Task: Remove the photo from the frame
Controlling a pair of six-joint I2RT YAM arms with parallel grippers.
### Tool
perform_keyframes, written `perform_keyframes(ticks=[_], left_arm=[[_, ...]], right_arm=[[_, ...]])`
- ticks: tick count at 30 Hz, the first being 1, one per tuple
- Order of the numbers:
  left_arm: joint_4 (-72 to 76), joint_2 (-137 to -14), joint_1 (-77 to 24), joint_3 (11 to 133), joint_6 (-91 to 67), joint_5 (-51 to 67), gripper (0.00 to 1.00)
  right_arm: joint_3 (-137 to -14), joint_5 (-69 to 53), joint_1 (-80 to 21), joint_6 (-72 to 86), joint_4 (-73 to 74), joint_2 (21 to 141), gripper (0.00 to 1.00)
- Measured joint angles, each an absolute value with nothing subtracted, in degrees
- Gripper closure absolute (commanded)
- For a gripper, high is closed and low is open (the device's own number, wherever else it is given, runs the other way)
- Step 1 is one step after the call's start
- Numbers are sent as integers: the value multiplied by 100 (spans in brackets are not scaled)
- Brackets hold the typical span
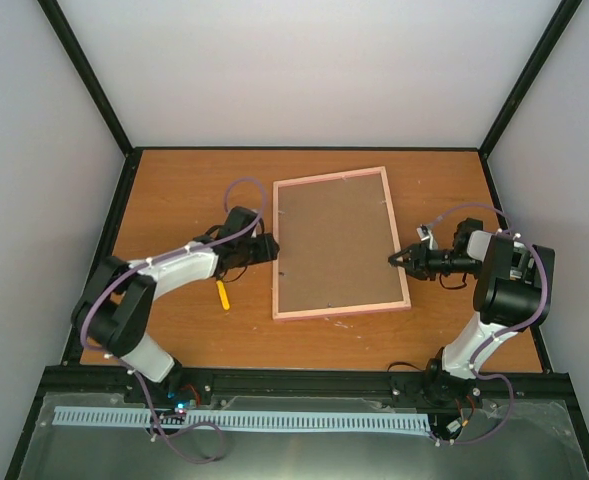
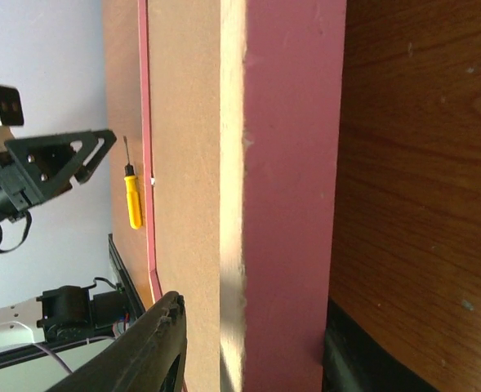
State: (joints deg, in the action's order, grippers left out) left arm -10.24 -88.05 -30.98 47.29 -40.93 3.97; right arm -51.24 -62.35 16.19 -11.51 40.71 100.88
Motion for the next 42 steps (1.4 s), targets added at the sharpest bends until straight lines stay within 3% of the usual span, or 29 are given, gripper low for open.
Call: perform_keyframes(ticks=[3, 14, 21, 26, 39, 42], left_arm=[[-1052, -9376, -3098, 5271, -4036, 285, 38], [-1232, -10484, -3114, 5885, -3920, 110, 73], [-1133, -10462, -3155, 5843, -3824, -21, 98], [-1031, -10368, -3157, 5686, -3813, -152, 99], [-829, -10156, -3205, 5382, -4038, -163, 98], [-934, -10062, -3240, 5317, -4163, -176, 65]], right_arm=[[-5124, -6237, 1619, -1160, 4071, 10092, 62], [-5124, -6237, 1614, -1177, 4080, 10141, 58], [-5129, -5955, 1610, -1057, 4077, 10009, 36], [-5168, -5592, 1610, -954, 4032, 9859, 30], [-5321, -4897, 1610, -1050, 4003, 9378, 32], [-5301, -5013, 1610, -1125, 3911, 9072, 32]])
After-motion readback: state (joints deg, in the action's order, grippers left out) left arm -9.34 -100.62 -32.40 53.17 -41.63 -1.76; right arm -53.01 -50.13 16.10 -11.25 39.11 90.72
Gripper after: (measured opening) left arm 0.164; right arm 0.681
